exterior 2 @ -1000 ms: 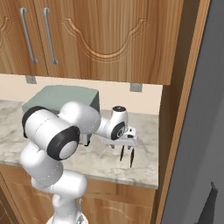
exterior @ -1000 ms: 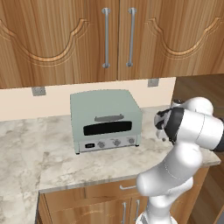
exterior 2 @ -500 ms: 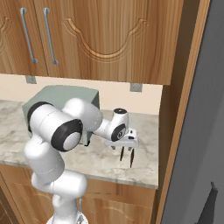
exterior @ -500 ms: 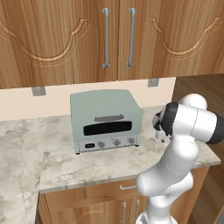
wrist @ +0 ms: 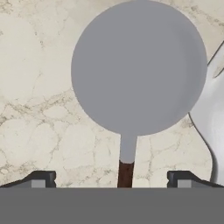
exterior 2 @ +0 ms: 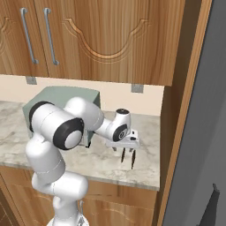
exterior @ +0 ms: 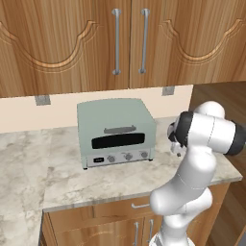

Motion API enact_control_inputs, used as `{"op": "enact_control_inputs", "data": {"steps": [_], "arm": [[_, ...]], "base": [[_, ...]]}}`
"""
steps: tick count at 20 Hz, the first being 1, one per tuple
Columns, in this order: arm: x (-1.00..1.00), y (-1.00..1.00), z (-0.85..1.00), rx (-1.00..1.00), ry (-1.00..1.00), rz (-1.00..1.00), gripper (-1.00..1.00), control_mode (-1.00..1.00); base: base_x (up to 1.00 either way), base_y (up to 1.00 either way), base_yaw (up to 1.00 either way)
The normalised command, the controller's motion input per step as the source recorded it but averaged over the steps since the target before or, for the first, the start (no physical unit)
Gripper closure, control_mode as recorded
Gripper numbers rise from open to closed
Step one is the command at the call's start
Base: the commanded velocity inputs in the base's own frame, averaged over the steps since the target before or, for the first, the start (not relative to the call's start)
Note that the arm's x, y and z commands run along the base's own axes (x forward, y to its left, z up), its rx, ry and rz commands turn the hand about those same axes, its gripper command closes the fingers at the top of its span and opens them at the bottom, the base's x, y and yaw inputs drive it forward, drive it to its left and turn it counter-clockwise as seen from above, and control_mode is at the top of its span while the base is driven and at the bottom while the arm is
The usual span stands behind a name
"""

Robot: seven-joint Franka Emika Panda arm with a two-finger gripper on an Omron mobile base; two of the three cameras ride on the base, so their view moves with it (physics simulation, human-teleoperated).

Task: Take the fork and place it on the left side of the plate. Then take the spoon and place it on the right side of the plate. Make sure they're directly next to the plate.

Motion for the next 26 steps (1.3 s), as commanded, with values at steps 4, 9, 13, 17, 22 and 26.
{"op": "enact_control_inputs", "data": {"steps": [4,9,13,17,22,26], "arm": [[0.01,0.00,-0.29,0.00,0.00,0.00,1.00,-1.00],[0.00,0.00,-0.20,0.00,0.00,0.02,1.00,-1.00],[-0.12,0.01,-0.07,0.00,0.00,0.06,1.00,-1.00],[-0.32,0.01,0.00,0.00,0.00,0.05,1.00,-1.00],[-0.44,0.10,0.03,0.00,0.00,0.02,1.00,-1.00],[-0.49,0.14,0.35,0.00,-0.07,0.02,1.00,-1.00]], "base": [[0.00,0.00,0.00],[0.00,0.00,0.00],[0.00,0.00,0.00],[0.00,0.00,0.00],[0.00,0.00,0.00],[0.00,0.00,0.00]]}}
